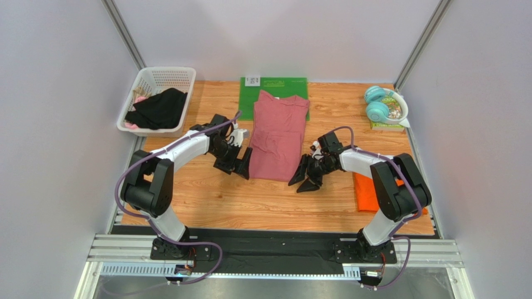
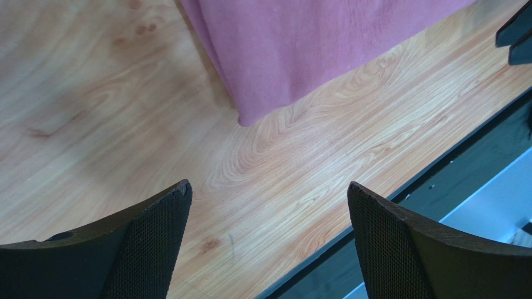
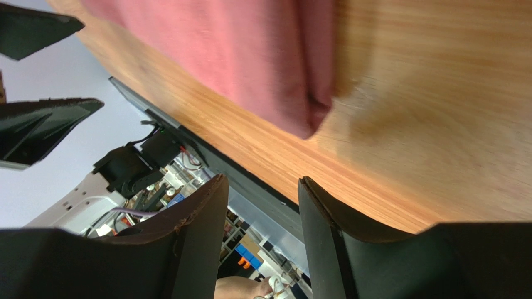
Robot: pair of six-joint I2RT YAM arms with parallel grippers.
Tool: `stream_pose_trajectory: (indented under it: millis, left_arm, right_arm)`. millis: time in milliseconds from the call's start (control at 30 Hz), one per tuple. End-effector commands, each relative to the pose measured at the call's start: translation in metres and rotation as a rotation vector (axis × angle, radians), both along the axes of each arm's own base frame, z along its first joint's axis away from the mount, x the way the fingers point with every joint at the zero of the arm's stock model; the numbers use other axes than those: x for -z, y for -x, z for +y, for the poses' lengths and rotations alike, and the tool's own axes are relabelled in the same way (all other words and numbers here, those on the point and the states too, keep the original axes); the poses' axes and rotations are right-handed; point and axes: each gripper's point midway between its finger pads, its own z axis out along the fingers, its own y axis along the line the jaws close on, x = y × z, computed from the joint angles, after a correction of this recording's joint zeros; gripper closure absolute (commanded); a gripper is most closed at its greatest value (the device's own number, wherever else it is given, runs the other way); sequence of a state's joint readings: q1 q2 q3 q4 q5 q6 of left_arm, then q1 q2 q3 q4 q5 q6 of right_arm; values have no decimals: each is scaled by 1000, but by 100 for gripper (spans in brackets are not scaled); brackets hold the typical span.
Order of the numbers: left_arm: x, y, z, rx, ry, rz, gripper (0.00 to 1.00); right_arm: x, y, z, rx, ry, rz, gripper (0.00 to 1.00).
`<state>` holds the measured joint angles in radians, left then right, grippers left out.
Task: Fold and stack the t-shirts
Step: Grab one side of the 2/3 rectangular tshirt with both arms
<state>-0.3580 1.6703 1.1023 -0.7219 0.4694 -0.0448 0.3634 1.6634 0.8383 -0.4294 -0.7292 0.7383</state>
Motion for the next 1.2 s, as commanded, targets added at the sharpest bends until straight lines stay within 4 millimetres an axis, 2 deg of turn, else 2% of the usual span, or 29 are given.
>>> stream_pose_trajectory:
  millis: [0, 200, 300, 400, 700, 1000, 1167]
  left_arm:
    - [3, -10, -7, -15, -51, -51, 0]
    - [11, -18, -17, -18, -69, -28, 0]
    - [20, -17, -16, -33, -81, -5, 0]
    - [28, -18, -15, -50, -86, -5, 0]
    - [34, -22, -27, -46, -70, 1, 0]
    - [43, -25, -37, -41, -66, 14, 0]
    - [48, -23, -39, -39, -56, 26, 8]
  right_arm:
    - [-4, -15, -7, 36, 24, -94, 49]
    - [6, -25, -25, 71, 46, -97, 47]
    - [10, -32, -28, 79, 46, -102, 46]
    - [13, -37, -25, 81, 38, -102, 47]
    - [27, -47, -19, 96, 16, -81, 48]
    - [26, -55, -15, 102, -3, -82, 50]
    - [25, -55, -14, 103, -10, -80, 51]
